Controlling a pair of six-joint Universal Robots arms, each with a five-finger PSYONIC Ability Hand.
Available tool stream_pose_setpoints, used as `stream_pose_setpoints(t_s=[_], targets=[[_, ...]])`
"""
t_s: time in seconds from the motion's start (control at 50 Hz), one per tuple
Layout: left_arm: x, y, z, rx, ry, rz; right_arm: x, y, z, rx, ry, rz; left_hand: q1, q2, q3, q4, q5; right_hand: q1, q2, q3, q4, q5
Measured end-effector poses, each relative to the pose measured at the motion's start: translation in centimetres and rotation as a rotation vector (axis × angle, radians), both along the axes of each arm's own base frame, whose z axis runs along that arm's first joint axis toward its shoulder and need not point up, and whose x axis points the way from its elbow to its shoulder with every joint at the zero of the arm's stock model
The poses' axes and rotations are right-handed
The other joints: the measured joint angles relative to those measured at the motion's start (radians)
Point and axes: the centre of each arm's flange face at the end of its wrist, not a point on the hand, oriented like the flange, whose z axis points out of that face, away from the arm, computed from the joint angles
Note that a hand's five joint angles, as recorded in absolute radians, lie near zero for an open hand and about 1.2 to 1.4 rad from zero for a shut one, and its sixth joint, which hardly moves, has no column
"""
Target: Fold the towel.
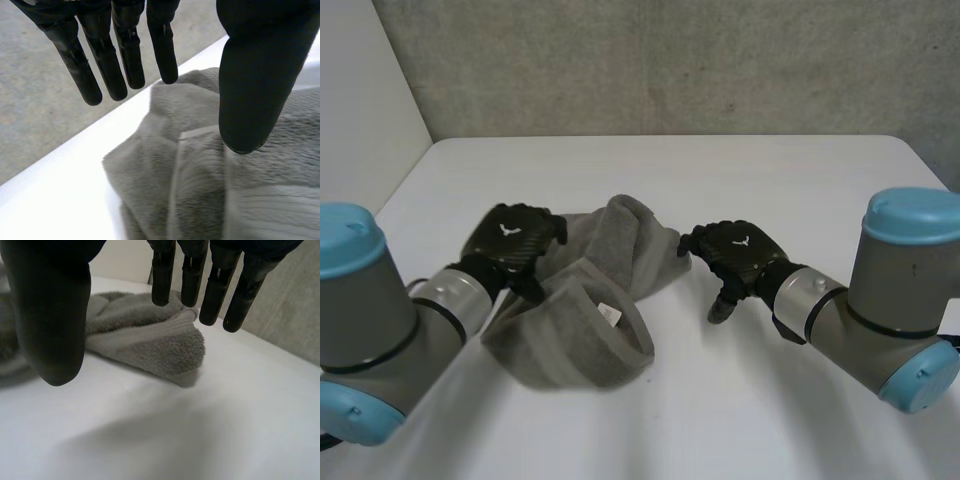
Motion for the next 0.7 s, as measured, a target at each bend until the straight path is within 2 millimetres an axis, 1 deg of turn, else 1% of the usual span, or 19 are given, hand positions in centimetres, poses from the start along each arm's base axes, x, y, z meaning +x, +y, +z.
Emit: stream_pose_setpoints(t_s=[0.06, 0.1, 0.18, 0.28, 0.34, 0.38, 0.4, 0.48, 0.5, 0.54, 0.58, 0.7], targets=[[1.0, -0.7, 0.5, 0.003, -0.003, 0.034, 0.3, 0.4, 0.8, 0.071, -0.035, -0.013, -0.043, -0.044, -0.043, -0.044, -0.044, -0.002, 0.0, 0.0, -0.004, -0.004], [2.1, -1.3, 0.7, 0.017, -0.01, 0.062, 0.8, 1.0, 1.5, 0.12, -0.054, -0.01, -0.06, -0.062, -0.061, -0.062, -0.062, -0.002, 0.0, 0.0, -0.004, -0.004], [3.5, -2.2, 0.8, 0.045, -0.021, 0.089, 1.8, 2.0, 2.5, 0.156, -0.065, 0.011, -0.073, -0.076, -0.076, -0.076, -0.077, -0.002, 0.0, 0.0, -0.004, -0.004], [5.8, -3.5, 0.5, 0.085, -0.021, 0.119, 4.5, 3.8, 3.8, 0.126, -0.058, 0.05, -0.088, -0.091, -0.091, -0.092, -0.091, -0.002, 0.0, 0.0, -0.004, -0.004], [6.9, -4.1, 0.3, 0.099, -0.015, 0.136, 6.1, 4.9, 4.3, 0.102, -0.05, 0.069, -0.099, -0.101, -0.102, -0.103, -0.102, -0.002, 0.0, 0.0, -0.004, -0.004], [7.7, -4.5, 0.1, 0.107, -0.01, 0.151, 7.5, 5.8, 4.4, 0.093, -0.04, 0.092, -0.106, -0.109, -0.11, -0.111, -0.11, -0.002, 0.0, 0.0, -0.004, -0.004], [7.9, -4.7, 0.1, 0.109, -0.009, 0.155, 7.9, 6.0, 4.4, 0.091, -0.037, 0.099, -0.108, -0.11, -0.111, -0.112, -0.112, -0.002, 0.0, 0.0, -0.004, -0.004], [9.2, -5.3, -0.2, 0.121, 0.0, 0.181, 10.4, 7.8, 4.0, 0.095, -0.015, 0.155, -0.113, -0.117, -0.118, -0.118, -0.119, -0.002, 0.0, 0.0, -0.004, -0.004], [9.3, -5.4, -0.3, 0.123, 0.001, 0.183, 10.7, 7.9, 3.9, 0.096, -0.012, 0.161, -0.113, -0.118, -0.119, -0.118, -0.119, -0.002, 0.0, 0.0, -0.004, -0.004], [10.0, -5.8, -0.4, 0.129, 0.011, 0.189, 12.2, 8.6, 3.2, 0.091, 0.004, 0.193, -0.113, -0.118, -0.119, -0.118, -0.12, -0.002, 0.0, 0.0, -0.004, -0.003], [10.4, -6.0, -0.5, 0.133, 0.022, 0.186, 13.1, 8.6, 2.4, 0.075, 0.02, 0.207, -0.113, -0.118, -0.119, -0.119, -0.12, -0.002, 0.0, 0.0, -0.004, -0.003], [10.8, -6.2, -0.5, 0.141, 0.042, 0.166, 14.8, 7.9, 0.3, -0.011, 0.084, 0.193, -0.117, -0.119, -0.119, -0.119, -0.12, -0.002, 0.0, 0.0, -0.004, -0.002]])
